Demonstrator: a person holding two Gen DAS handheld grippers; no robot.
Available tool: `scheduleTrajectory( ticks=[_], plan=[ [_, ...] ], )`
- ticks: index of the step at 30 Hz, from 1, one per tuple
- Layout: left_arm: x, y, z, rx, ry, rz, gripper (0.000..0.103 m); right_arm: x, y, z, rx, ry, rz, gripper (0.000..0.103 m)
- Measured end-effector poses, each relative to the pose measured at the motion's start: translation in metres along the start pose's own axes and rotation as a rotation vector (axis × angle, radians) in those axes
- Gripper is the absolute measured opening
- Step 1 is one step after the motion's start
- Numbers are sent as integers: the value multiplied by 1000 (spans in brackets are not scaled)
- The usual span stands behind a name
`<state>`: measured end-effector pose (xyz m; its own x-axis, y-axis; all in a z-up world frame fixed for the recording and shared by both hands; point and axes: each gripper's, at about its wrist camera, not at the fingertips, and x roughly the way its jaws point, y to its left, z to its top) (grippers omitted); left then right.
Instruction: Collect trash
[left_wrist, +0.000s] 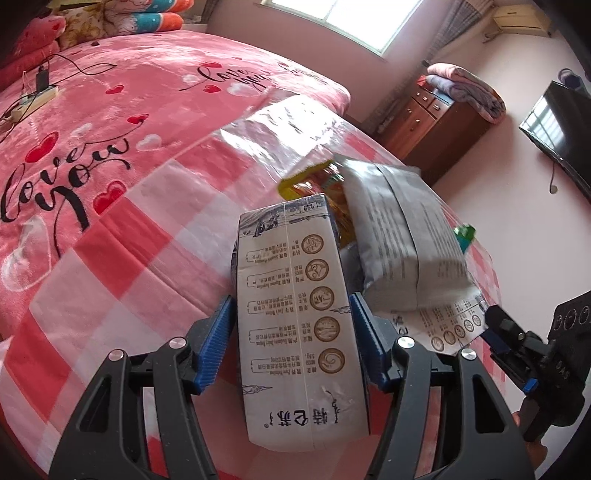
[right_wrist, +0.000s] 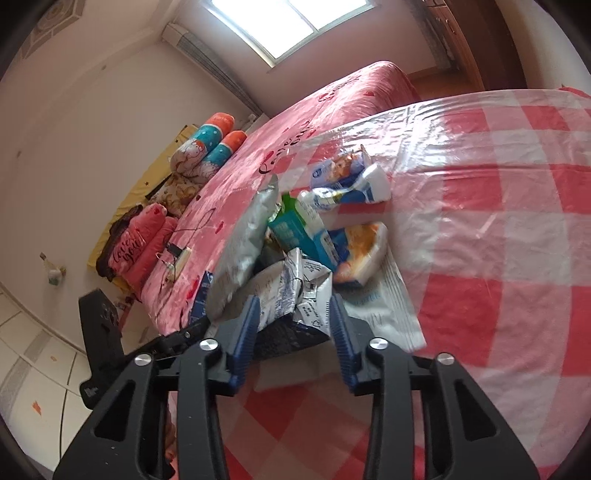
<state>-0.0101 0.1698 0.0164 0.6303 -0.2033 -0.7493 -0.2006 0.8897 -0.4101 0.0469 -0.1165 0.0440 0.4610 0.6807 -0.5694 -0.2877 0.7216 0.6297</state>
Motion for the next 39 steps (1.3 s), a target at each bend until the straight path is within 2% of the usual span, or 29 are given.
scheduleTrajectory(
  ticks=[10, 16, 19, 21, 22, 25, 31, 35, 39],
  plan=[
    [-12, -28, -35, 100, 32, -31, 63, -53, -8, -55, -2, -26, -64, 41],
    [-22, -51, -60, 193, 54, -61, 64, -81, -15, -92, 29, -11, -82, 42],
    [-25, -53, -67, 194, 70, -85, 63, -90, -19, -103, 52, 8, -86, 42],
    [-24, -54, -72, 200, 99, -103, 63, -97, -19, -109, 34, 17, -141, 45],
    [-26, -55, -75, 205, 94, -100, 63, -100, -17, -109, 15, 7, -182, 52],
    [-31, -52, -79, 209, 80, -89, 63, -108, -14, -108, -23, -26, -251, 67],
    [-44, -36, -77, 161, 46, -82, 63, -94, -3, -91, -44, -41, -230, 80],
    [-51, -23, -72, 143, 19, -55, 63, -70, 6, -75, -24, -17, -165, 80],
    [-56, -8, -68, 122, 5, -45, 63, -39, 31, -55, -97, 8, -131, 80]
  ],
)
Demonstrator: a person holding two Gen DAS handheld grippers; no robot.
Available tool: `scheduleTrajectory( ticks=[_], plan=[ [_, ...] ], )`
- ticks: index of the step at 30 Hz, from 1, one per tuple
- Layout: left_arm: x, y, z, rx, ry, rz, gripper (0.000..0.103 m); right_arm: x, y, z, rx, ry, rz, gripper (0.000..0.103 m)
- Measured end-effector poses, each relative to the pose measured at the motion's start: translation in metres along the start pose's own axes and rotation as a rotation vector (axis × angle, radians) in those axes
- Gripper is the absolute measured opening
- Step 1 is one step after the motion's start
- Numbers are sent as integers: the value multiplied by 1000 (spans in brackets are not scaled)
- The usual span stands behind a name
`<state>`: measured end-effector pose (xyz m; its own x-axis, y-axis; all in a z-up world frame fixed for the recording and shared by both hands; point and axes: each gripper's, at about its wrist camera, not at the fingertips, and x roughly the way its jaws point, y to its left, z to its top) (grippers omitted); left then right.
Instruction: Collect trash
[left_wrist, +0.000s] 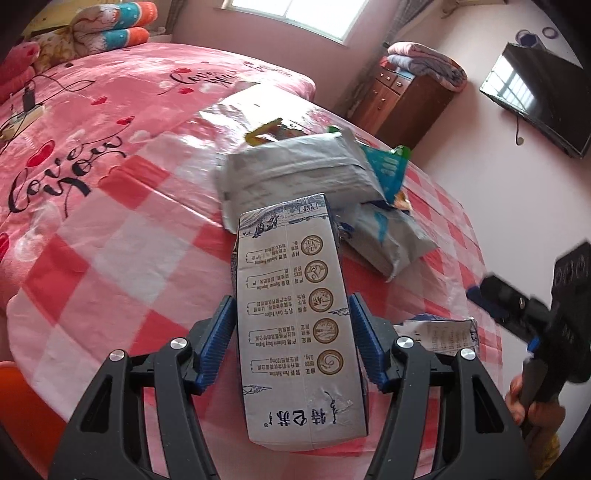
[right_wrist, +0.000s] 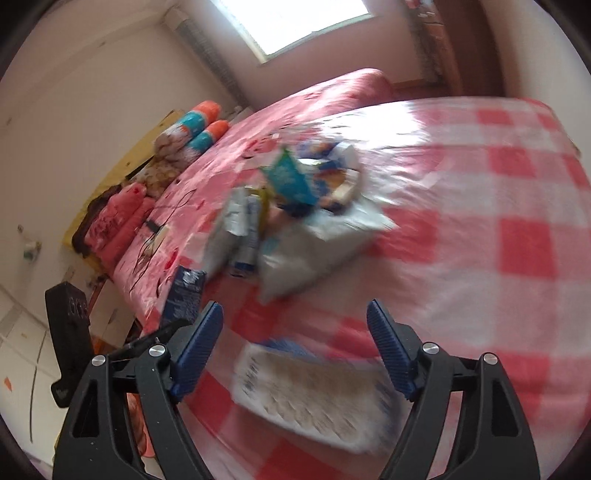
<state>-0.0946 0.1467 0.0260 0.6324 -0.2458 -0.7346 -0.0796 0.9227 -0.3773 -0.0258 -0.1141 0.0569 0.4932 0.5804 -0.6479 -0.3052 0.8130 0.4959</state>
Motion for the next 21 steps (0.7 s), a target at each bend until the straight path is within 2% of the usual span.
scheduleTrajectory(
  ticks=[3, 10, 16, 21],
  plan=[
    [-4, 9, 2, -17, -11, 2, 63, 22, 19, 21, -53, 6, 26, 80],
    [-8, 27, 5, -29, -30, 27, 63, 81, 40, 57, -65, 54, 100, 80],
    [-3, 48, 20, -66, -42, 68, 63, 110, 56, 79, -90, 74, 158, 80],
    [4, 49, 26, -66, -39, 73, 63, 133, 73, 95, -140, 99, 174, 80]
  ],
)
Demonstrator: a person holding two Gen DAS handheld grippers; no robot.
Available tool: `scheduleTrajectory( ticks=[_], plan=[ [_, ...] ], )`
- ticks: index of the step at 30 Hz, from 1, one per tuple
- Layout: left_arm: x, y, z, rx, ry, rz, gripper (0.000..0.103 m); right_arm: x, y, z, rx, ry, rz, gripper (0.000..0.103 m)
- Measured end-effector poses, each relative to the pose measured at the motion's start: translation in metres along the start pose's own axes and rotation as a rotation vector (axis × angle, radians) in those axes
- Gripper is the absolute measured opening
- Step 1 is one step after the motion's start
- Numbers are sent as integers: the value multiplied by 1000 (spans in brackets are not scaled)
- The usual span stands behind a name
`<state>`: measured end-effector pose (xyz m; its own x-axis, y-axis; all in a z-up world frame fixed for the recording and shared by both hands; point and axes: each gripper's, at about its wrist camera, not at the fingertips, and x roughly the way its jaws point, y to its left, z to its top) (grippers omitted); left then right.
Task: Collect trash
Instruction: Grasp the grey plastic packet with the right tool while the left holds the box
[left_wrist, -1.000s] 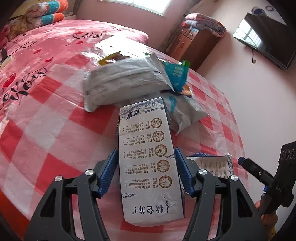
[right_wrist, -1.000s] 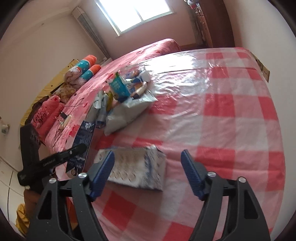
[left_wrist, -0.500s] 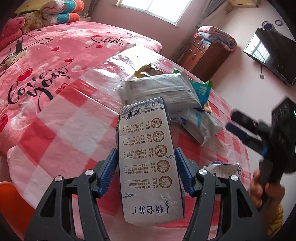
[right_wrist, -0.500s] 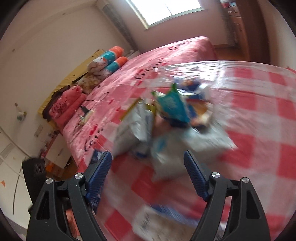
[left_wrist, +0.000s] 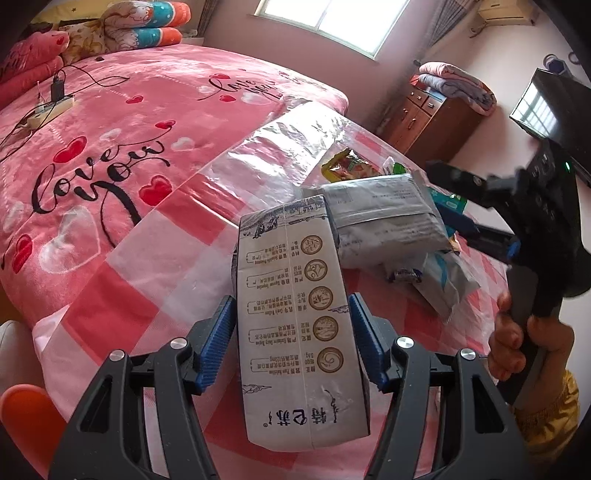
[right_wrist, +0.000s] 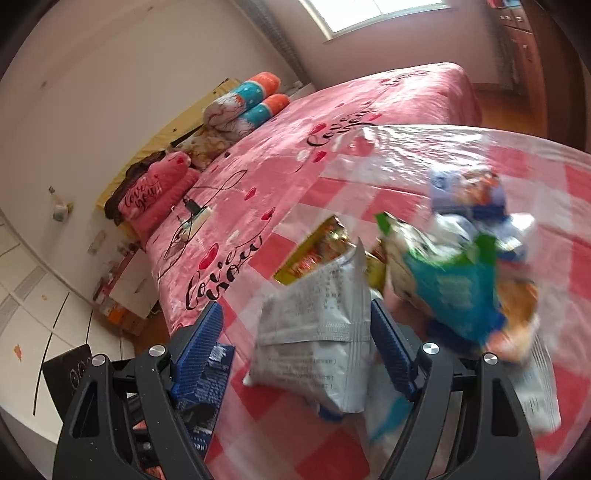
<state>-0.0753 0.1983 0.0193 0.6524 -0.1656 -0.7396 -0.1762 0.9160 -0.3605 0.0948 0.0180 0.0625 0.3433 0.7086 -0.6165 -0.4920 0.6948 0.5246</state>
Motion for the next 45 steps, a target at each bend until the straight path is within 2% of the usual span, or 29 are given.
scheduleTrajectory(
  ticks=[7, 14, 18, 19, 21, 22, 24, 25, 28, 31, 33, 36, 37, 40, 45],
  plan=[
    [6, 0, 4, -1, -10, 0, 63, 9, 10, -4, -43, 37, 42, 80],
    [0, 5, 5, -10, -19, 5, 64, -5, 15, -34, -24, 105, 156, 79],
    [-7, 16, 2, -27, -27, 24, 63, -18, 33, -54, -70, 168, 204, 79],
    [-9, 19, 1, -36, -26, 26, 63, -21, 40, -59, -106, 181, 182, 79],
    [-12, 23, 0, -43, -29, 30, 63, -28, 53, -64, -198, 167, 57, 79],
    [-14, 24, -1, -42, -34, 34, 63, -31, 60, -65, -261, 143, -36, 79],
    [-16, 26, -1, -41, -36, 41, 63, -34, 71, -65, -341, 95, -155, 80],
    [-18, 27, -1, -43, -39, 41, 63, -34, 77, -63, -389, 71, -204, 86],
    [-22, 28, -1, -42, -46, 47, 63, -19, 91, -64, -503, 91, -223, 91],
    [-25, 29, 0, -36, -58, 62, 63, 9, 97, -68, -580, 172, -215, 91],
    [-27, 30, 0, -32, -63, 68, 63, 30, 99, -73, -624, 208, -252, 91],
    [-28, 32, -1, -26, -63, 76, 63, 48, 99, -78, -656, 246, -236, 91],
    [-29, 33, -1, -25, -63, 78, 63, 53, 101, -79, -665, 250, -229, 94],
    [-30, 35, -1, -28, -61, 80, 63, 70, 102, -85, -725, 276, -285, 95],
    [-29, 37, -4, -31, -58, 80, 63, 76, 100, -84, -733, 296, -283, 94]
  ],
)
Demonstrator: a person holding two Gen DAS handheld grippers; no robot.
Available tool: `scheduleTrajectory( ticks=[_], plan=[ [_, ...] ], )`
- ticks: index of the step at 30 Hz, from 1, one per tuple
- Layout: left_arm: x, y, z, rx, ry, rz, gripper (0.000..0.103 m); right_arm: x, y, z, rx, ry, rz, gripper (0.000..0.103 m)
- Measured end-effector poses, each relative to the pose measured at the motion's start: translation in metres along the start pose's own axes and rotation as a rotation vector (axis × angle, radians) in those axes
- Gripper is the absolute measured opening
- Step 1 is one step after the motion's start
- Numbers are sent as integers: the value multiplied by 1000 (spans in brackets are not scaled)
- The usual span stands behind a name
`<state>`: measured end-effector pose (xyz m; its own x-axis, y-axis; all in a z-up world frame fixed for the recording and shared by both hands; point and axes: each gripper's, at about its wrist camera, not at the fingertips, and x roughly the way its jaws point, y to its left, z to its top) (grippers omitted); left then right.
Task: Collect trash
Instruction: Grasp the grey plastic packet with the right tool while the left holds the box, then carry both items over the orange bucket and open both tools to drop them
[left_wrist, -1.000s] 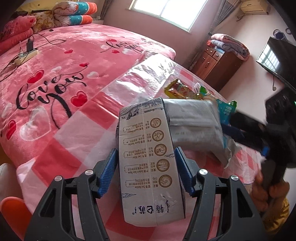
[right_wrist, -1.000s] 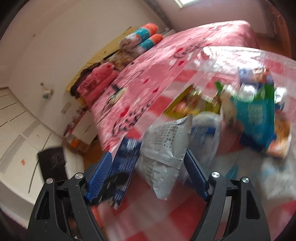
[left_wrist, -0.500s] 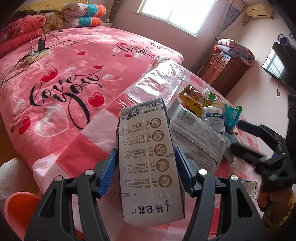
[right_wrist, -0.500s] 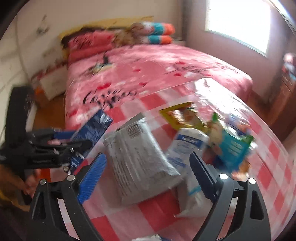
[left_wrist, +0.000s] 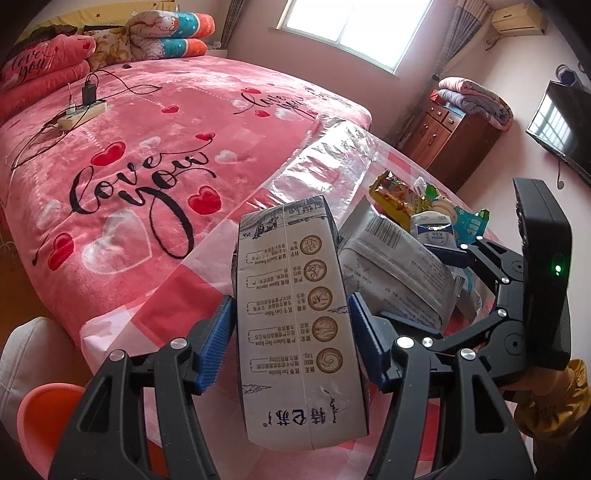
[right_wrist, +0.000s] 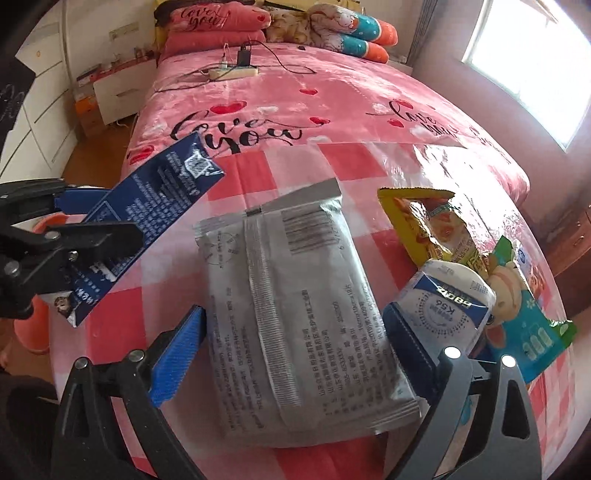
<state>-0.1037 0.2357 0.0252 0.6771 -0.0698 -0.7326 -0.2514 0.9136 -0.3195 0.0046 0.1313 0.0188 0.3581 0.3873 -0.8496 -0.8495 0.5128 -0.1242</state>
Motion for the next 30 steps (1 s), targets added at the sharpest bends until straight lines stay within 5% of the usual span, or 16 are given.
scheduleTrajectory(
  ticks=[16, 30],
  plan=[
    [-6, 2, -12, 10, 5, 1, 63, -10, -2, -8, 128, 4, 13, 78],
    [-30, -4, -23, 59, -26, -1, 63, -69, -3, -37, 414, -159, 57, 78]
  ],
)
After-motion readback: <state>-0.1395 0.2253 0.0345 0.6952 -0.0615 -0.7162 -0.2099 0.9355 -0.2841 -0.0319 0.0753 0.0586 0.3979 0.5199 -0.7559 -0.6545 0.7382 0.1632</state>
